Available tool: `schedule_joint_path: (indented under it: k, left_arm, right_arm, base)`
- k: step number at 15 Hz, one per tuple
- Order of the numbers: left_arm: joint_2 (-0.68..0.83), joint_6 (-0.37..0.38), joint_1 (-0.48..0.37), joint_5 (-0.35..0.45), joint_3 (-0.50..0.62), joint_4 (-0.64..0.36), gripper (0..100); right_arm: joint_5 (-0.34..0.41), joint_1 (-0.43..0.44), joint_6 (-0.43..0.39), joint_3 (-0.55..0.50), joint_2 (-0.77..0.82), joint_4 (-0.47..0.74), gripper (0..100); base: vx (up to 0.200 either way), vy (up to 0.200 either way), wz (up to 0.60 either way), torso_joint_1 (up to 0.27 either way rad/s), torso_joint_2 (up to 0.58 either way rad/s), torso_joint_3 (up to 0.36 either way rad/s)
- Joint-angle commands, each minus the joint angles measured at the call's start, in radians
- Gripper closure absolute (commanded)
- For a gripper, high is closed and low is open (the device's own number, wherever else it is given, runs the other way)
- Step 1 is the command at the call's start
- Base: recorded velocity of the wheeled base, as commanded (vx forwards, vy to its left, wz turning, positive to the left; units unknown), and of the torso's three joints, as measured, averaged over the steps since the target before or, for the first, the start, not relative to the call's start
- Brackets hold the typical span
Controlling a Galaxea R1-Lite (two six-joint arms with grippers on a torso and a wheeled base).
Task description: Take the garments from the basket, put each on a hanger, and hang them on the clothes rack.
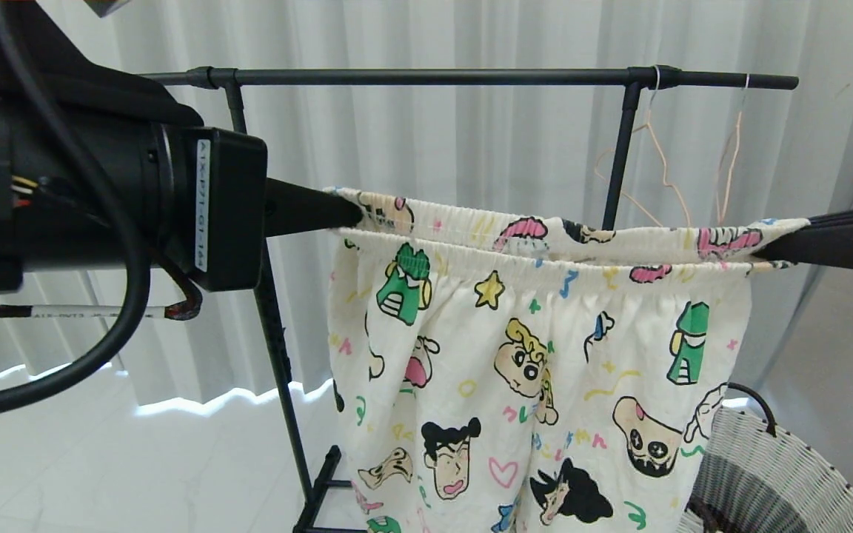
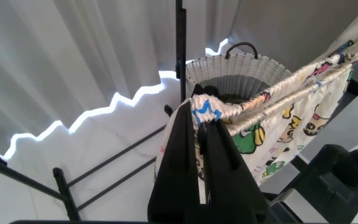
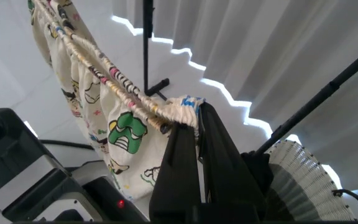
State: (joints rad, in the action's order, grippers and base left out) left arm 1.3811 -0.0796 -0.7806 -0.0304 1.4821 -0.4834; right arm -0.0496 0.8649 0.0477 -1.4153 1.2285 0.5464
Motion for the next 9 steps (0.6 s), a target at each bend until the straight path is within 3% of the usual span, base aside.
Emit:
schedule_joint_path:
  k: [1,5,7,8,9]
  left_arm:
    - [0.001,0.0,0.0,0.0,0.001,0.0,100]
    - [0.003,0.018,0.0,-0.013,0.001,0.0,100]
    - [0.006,0.024,0.0,-0.065,-0.005,0.0,100]
    - [0.004,0.026,0.001,-0.083,-0.016,-0.001,100]
    - [-0.014,0.027,0.017,-0.117,-0.049,-0.001,100]
  right_arm:
    - [0.0,0.003,0.0,0.003,0.002,0.0,0]
    - [0.002,0.013,-0.023,0.004,-0.003,0.003,0]
    - [-0.003,0.008,-0.022,0.003,-0.004,0.004,0]
    - [-0.015,-0.004,-0.02,0.003,-0.006,0.006,0]
    - [-0.081,-0.081,-0.02,0.003,-0.004,0.027,0]
  base:
    - [0.0,0.0,0.0,0.0,0.0,0.0]
    - [0.0,0.0,0.0,0.0,0.0,0.0]
    - [0.0,0.0,0.0,0.0,0.0,0.0]
    - [0.0,0.0,0.0,0.0,0.0,0.0]
    - [0.0,0.0,0.0,0.0,0.0,0.0]
